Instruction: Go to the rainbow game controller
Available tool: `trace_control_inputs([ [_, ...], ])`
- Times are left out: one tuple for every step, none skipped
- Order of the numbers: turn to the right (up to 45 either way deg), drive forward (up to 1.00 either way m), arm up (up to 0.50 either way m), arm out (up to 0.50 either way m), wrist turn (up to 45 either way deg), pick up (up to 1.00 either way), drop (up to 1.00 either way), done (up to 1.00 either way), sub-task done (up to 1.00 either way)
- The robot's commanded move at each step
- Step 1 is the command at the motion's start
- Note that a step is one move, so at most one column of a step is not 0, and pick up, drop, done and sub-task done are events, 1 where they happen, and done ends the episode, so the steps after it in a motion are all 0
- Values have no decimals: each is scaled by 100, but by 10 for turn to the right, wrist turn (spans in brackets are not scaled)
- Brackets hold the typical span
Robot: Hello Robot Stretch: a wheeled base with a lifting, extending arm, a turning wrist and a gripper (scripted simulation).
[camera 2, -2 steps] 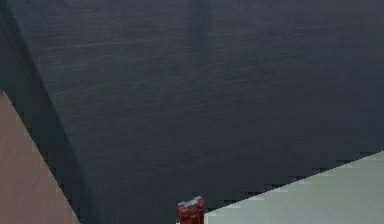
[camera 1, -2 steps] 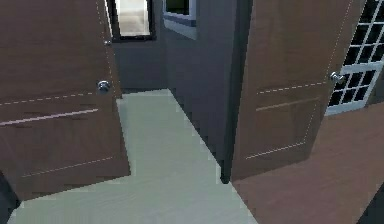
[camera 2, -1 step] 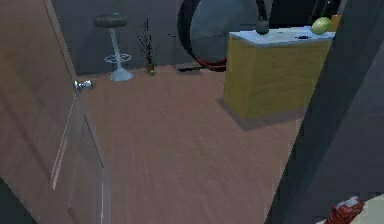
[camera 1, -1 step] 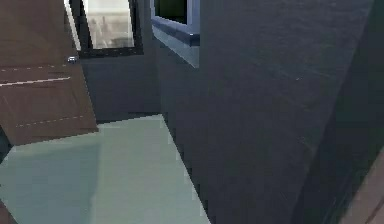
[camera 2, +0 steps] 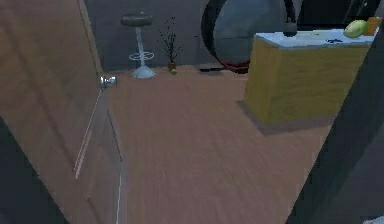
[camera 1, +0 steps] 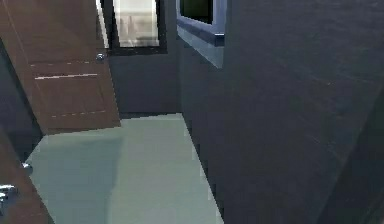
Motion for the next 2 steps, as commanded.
trace_control_inputs([
  [0, 40, 0, 0, 0, 0, 0, 0, 0],
  [-300, 0, 0, 0, 0, 0, 0, 0, 0],
])
